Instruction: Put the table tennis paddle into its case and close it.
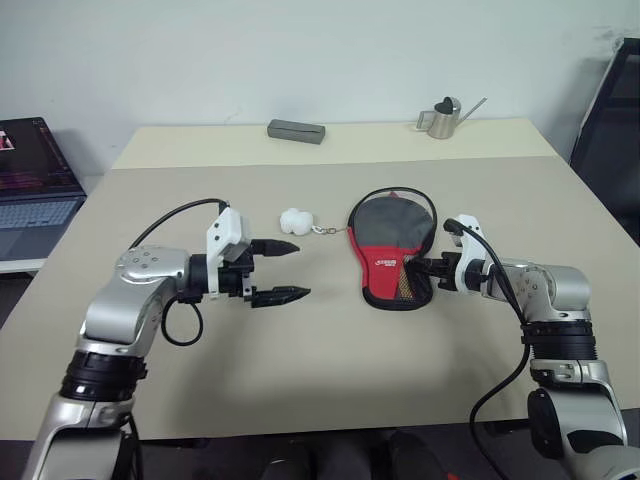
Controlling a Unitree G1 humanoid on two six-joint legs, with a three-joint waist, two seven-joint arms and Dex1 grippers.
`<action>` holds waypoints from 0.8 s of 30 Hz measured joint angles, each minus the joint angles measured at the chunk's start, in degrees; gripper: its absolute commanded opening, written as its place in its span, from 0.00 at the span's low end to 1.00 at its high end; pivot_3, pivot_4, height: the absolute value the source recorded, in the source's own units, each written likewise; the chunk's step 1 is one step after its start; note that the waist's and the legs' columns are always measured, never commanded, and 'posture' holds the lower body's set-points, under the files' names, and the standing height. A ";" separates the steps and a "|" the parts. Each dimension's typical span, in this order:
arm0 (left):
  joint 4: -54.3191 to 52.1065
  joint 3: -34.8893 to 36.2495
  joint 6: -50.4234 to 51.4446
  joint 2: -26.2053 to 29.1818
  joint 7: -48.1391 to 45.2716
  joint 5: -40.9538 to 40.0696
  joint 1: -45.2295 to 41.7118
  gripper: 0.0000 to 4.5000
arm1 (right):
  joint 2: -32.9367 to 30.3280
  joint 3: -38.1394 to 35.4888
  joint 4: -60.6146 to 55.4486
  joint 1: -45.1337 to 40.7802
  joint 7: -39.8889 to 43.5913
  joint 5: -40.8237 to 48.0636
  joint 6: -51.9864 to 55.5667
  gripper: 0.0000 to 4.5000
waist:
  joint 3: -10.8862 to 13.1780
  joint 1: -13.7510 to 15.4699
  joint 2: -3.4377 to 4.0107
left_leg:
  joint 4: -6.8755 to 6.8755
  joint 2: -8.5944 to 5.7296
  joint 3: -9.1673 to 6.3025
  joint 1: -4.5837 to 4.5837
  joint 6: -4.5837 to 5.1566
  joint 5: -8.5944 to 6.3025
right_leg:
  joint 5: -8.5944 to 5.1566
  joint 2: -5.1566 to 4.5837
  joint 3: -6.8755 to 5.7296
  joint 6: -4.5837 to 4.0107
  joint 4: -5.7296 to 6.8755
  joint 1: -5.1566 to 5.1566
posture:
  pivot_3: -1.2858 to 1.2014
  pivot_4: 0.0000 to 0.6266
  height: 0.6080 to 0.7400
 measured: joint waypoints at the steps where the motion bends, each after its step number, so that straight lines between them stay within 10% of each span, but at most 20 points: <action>1: -0.90 0.00 0.28 0.52 -0.58 -0.58 0.83 1.00 | 0.11 -0.12 -1.09 0.19 -0.19 0.33 1.36 0.00 | 0.00 0.01 0.00 | 0.00 0.00 0.00 -0.01 0.00 0.00 | 0.00 0.00 0.00 0.00 0.00 -0.01 | 0.52 0.24 1.00; 24: -10.85 -1.46 2.62 6.09 -7.40 -5.43 7.56 1.00 | -1.93 -1.73 -29.21 15.38 -0.71 11.67 20.44 0.00 | -0.01 0.18 0.01 | -0.09 0.02 0.02 0.01 0.22 -0.13 | 0.00 0.01 0.00 0.00 -0.04 0.00 | 0.52 0.24 1.00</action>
